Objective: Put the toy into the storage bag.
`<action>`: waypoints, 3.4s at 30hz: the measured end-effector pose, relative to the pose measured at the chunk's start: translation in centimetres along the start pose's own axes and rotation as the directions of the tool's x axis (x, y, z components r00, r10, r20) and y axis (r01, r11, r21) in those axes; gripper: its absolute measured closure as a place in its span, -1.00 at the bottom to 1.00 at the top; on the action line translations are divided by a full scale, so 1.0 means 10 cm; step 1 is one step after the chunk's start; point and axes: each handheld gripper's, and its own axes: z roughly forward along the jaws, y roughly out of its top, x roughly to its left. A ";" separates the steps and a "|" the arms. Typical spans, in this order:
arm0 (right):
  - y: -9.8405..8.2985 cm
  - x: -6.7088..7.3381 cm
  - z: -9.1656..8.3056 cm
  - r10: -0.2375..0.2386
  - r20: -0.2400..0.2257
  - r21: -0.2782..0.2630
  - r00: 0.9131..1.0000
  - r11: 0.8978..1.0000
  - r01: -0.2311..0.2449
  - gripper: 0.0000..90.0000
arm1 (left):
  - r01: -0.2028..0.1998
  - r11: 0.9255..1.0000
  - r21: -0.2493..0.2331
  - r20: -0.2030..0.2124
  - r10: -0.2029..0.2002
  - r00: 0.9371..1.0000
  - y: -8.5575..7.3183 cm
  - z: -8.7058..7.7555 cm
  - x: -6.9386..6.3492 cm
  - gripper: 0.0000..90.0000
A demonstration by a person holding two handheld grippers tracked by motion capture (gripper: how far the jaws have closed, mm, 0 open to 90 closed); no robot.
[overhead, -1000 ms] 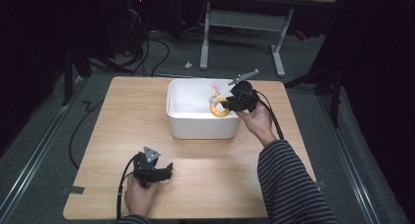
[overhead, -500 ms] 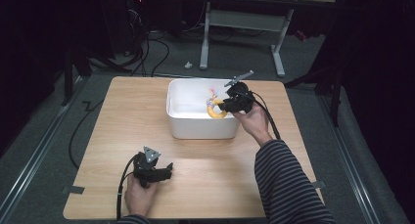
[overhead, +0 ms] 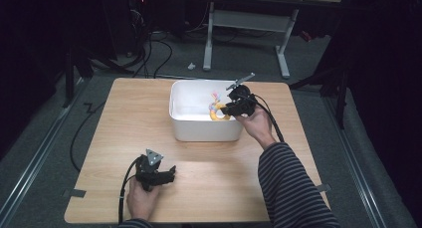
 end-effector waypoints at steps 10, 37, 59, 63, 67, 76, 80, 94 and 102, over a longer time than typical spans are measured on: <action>-0.01 -0.02 -0.03 0.017 -0.051 -0.037 0.999 0.999 -0.019 0.29 | 0.000 1.000 0.000 0.000 0.000 1.000 0.00 0.00 0.00 -0.66; -0.65 -0.38 -0.75 0.118 0.027 -0.202 0.993 0.973 -0.110 0.21 | -0.003 1.000 0.001 0.001 0.003 1.000 0.00 0.00 0.00 -0.66; -1.07 -0.42 -1.18 0.148 0.023 -0.240 0.989 0.961 -0.138 0.13 | -0.002 1.000 0.001 0.001 0.002 1.000 0.00 0.00 0.00 -0.66; -1.14 -0.40 -1.25 0.150 0.023 -0.263 0.988 0.955 -0.139 0.13 | -0.002 1.000 0.001 0.001 0.002 1.000 0.00 0.00 0.00 -0.66; -1.22 -0.37 -1.35 0.149 0.032 -0.276 0.988 0.952 -0.135 0.13 | -0.002 1.000 0.001 0.001 0.002 1.000 0.00 0.00 0.00 -0.66; -1.41 -0.27 -1.55 0.138 0.058 -0.349 0.989 0.931 -0.110 0.16 | -0.002 1.000 0.001 0.001 0.002 1.000 0.00 0.00 0.00 -0.66; -1.49 -0.25 -1.60 0.146 0.071 -0.355 0.987 0.928 -0.112 0.16 | -0.002 1.000 0.001 0.000 0.002 1.000 0.00 0.00 0.00 -0.66; -1.74 -0.05 -1.77 0.120 0.082 -0.391 0.989 0.917 -0.079 0.16 | -0.004 1.000 0.001 0.001 0.004 1.000 0.00 0.00 0.00 -0.66; -1.93 0.01 -1.74 0.134 0.072 -0.392 0.988 0.915 -0.096 0.17 | -0.004 1.000 0.001 0.001 0.004 1.000 0.00 0.00 0.00 -0.66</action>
